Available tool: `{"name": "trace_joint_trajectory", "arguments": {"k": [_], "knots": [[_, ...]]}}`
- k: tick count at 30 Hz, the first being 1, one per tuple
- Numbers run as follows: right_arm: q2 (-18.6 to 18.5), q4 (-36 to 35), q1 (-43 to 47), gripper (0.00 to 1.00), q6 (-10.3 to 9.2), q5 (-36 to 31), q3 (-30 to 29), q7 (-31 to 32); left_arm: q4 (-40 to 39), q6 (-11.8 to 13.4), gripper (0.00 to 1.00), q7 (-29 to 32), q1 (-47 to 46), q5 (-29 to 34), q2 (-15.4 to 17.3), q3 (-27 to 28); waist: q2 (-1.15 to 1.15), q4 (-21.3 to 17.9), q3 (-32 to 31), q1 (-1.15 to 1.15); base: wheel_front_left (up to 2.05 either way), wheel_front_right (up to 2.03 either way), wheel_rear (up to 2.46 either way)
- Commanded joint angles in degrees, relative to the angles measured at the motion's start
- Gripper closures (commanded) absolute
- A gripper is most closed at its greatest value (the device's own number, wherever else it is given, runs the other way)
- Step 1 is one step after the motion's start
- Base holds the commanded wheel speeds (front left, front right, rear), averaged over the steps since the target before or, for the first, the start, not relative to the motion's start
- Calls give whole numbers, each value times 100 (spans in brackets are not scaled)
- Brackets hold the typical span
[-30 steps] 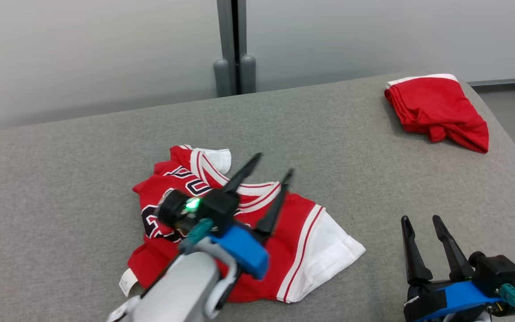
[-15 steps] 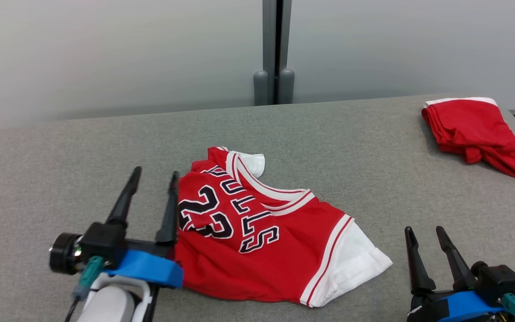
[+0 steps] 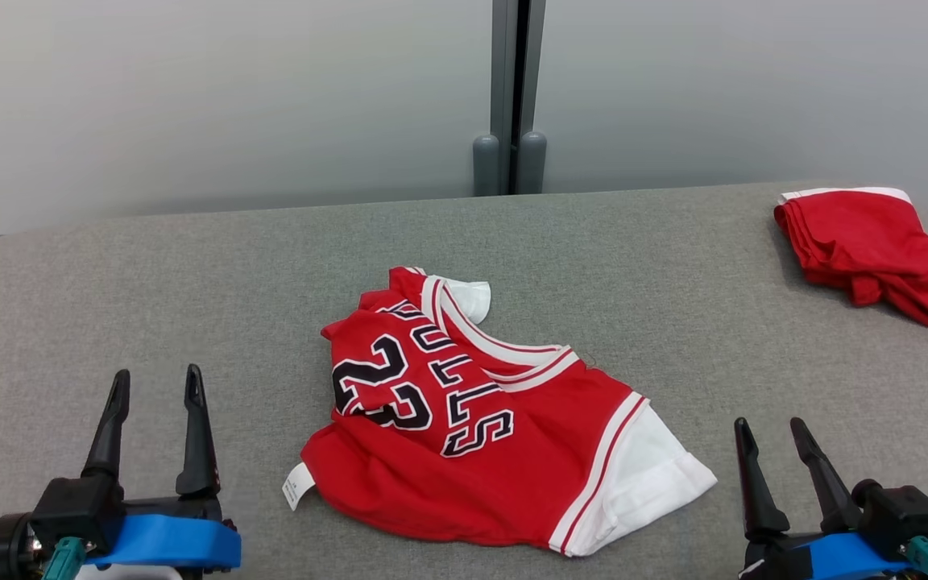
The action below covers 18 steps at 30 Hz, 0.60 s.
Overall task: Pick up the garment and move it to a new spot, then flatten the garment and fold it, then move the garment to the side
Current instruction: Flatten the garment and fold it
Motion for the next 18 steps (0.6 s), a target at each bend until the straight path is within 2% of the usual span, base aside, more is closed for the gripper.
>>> {"name": "trace_joint_trajectory", "arguments": {"k": [1, 10, 18], "knots": [[-13, 14, 95, 0, 3, -44, -20, -20, 4, -80, 0, -24, 89, 86, -27, 107, 0, 10, -5, 0, 0, 0, 0], [-13, 101, 111, 0, 3, -61, -32, -21, -36, -302, 0, -24, 305, 449, -432, 519, 0, 63, -18, 0, 0, 0, 0], [-13, 142, 78, 0, 3, -83, -41, -20, -2, -471, 0, -25, 254, 639, -584, 705, 0, 119, -2, 0, 0, 0, 0]]}}
